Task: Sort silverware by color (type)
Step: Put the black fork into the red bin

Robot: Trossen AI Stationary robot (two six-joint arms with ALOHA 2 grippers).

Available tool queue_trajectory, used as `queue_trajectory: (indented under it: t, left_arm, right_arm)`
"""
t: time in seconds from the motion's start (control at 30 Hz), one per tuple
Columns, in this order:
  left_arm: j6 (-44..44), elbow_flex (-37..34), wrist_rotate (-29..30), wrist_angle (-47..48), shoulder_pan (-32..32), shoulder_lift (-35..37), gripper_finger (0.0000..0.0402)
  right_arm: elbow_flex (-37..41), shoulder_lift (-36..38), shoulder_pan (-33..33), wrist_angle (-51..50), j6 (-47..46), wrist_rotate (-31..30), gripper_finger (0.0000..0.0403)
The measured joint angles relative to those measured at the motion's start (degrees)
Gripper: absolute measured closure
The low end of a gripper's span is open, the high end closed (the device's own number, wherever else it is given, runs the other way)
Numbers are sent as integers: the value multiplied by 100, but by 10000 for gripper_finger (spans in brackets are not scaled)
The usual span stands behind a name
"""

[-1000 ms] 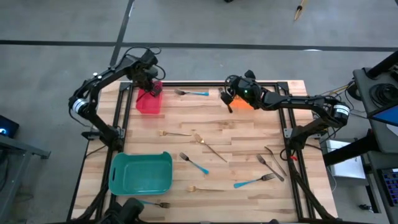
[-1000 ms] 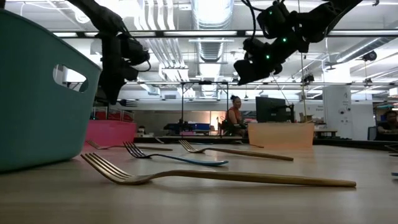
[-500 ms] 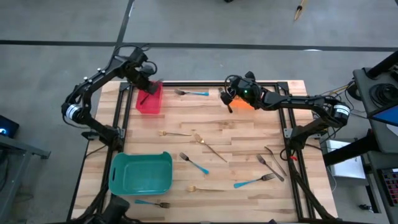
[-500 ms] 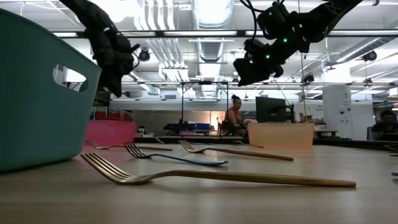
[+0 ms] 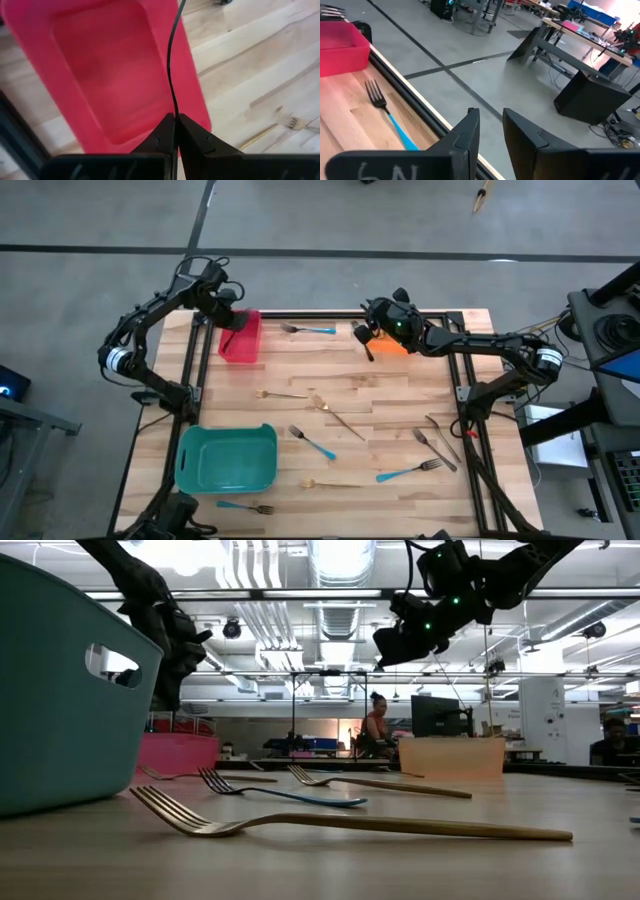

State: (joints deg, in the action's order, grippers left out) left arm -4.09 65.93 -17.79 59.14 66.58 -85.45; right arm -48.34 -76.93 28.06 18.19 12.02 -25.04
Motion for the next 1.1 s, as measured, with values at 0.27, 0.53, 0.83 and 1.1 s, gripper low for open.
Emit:
queue_trajectory:
  t: [0.27,0.53,0.83,1.1]
  left_arm:
    - [-229,-15,482,-51,5,-4,402]
    - [-347,-48,527,-148,-22,-301,402]
    - [-244,-50,526,-359,-26,-493,402]
    - [-57,-50,526,-345,-26,-625,402]
  right_arm:
    - [0,0,-1,-196,58,-1,333]
    - [0,0,1,-259,60,-1,334]
    - [0,0,8,-298,60,-2,334]
    - [0,0,8,-299,-4,-2,334]
